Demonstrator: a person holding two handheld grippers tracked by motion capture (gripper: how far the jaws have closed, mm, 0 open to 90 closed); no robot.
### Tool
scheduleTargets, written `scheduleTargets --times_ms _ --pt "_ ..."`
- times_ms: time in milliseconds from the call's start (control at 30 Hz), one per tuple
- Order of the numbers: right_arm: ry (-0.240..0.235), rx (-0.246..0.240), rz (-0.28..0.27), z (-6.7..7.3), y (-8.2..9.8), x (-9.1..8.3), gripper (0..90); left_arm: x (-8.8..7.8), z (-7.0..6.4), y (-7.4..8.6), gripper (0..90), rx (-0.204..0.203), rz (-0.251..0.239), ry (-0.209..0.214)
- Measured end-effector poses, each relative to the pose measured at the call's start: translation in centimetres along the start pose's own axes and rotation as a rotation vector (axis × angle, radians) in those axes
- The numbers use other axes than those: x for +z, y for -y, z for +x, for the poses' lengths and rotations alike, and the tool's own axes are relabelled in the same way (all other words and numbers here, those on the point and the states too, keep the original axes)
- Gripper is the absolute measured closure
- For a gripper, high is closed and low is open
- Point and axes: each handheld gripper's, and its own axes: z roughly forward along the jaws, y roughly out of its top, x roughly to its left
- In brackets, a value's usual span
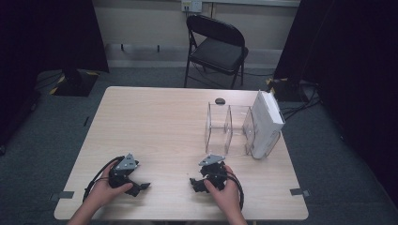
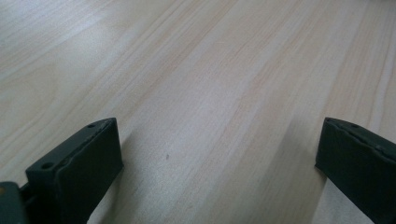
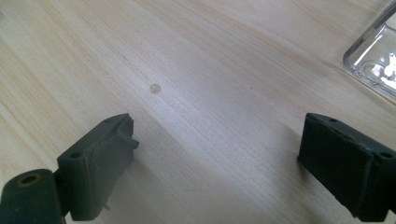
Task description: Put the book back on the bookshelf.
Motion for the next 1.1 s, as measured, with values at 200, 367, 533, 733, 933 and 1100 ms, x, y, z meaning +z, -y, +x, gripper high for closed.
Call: scheduleTargets --times_ms 200,367,533,733,933,1100 --pt "0.004 0.001 -0.031 0.01 0.22 0.14 8.8 0.01 0.01 0.00 0.0 0.000 -0.001 0.003" --pt "-0.004 -0.003 -0.061 -0.01 0.42 0.29 8.8 0.03 0.00 0.02 0.0 -0.001 -0.004 0.002" --pt "-0.001 0.003 -0.076 0.06 0.55 0.34 8.8 0.03 0.00 0.02 0.0 -0.001 -0.004 0.002" --pt "-0.001 -0.002 -0.076 0.02 0.54 0.35 8.8 0.01 0.00 0.01 0.0 -0.001 -0.002 0.001" --pt "-0.001 -0.003 -0.077 0.05 0.54 0.37 8.8 0.01 -0.05 0.05 0.0 -0.003 -0.005 -0.001" --pt "-0.001 -0.003 -0.076 0.06 0.53 0.36 8.8 0.01 -0.05 0.05 0.0 -0.003 -0.005 -0.001"
